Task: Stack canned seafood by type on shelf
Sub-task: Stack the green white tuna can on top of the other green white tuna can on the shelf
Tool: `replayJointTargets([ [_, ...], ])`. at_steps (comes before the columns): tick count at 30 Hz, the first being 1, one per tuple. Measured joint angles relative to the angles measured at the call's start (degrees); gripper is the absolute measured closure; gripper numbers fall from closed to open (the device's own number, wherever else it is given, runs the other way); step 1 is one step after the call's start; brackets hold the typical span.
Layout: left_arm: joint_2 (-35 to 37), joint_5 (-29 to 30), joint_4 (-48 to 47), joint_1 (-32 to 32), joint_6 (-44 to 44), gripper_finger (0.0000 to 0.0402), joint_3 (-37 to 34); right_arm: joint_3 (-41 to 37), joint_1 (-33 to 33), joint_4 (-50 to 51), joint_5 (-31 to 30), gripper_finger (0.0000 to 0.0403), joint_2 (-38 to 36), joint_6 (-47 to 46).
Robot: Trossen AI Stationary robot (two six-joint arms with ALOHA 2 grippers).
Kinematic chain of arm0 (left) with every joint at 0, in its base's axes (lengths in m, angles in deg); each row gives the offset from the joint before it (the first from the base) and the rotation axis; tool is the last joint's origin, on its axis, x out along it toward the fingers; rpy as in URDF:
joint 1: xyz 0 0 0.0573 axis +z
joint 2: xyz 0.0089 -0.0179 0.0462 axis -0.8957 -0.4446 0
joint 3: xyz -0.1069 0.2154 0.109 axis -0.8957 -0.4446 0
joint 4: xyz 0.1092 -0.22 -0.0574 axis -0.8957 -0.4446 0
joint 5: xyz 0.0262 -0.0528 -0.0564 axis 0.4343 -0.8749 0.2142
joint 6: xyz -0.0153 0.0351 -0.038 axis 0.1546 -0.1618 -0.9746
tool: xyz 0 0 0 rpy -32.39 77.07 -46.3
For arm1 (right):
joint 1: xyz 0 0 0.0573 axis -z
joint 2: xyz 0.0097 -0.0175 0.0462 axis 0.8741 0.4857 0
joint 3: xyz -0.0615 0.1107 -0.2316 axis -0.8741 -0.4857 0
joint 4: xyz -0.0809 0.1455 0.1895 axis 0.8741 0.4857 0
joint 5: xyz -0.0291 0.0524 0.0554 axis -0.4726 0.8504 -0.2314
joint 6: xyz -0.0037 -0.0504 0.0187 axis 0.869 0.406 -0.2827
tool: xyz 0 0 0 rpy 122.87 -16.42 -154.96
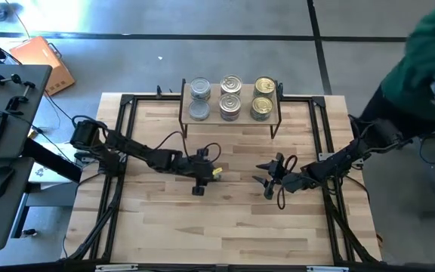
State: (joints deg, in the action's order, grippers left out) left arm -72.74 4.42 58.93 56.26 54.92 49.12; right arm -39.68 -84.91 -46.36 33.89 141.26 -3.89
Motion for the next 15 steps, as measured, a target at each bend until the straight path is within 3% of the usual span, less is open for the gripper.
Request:
replayJointTargets([
  [2, 0.21, -0.09, -0.04, -0.67, 1.43, 0.0284, 0.00, 0.00, -0.01, -0.02, 0.05, 0.0194, 0.00, -0.02],
  [7, 3.17, 2.65, -1.18, -3.62, 6.17, 0.0285, -0.02, 0.00, -0.02, -0.46, 0.27, 0.0194, 0.00, 0.64],
  [11, 9.35, 15.04, -2.89, -7.13, 12.07, 0.0285, -0.02, 0.00, 0.00, -0.52, 0.28, 0.0194, 0.00, 0.62],
  [15, 16.20, 28.94, -3.49, -8.47, 24.30, 0.0285, -0.02, 0.00, 0.00, -0.61, 0.16, 0.0194, 0.00, 0.70],
])
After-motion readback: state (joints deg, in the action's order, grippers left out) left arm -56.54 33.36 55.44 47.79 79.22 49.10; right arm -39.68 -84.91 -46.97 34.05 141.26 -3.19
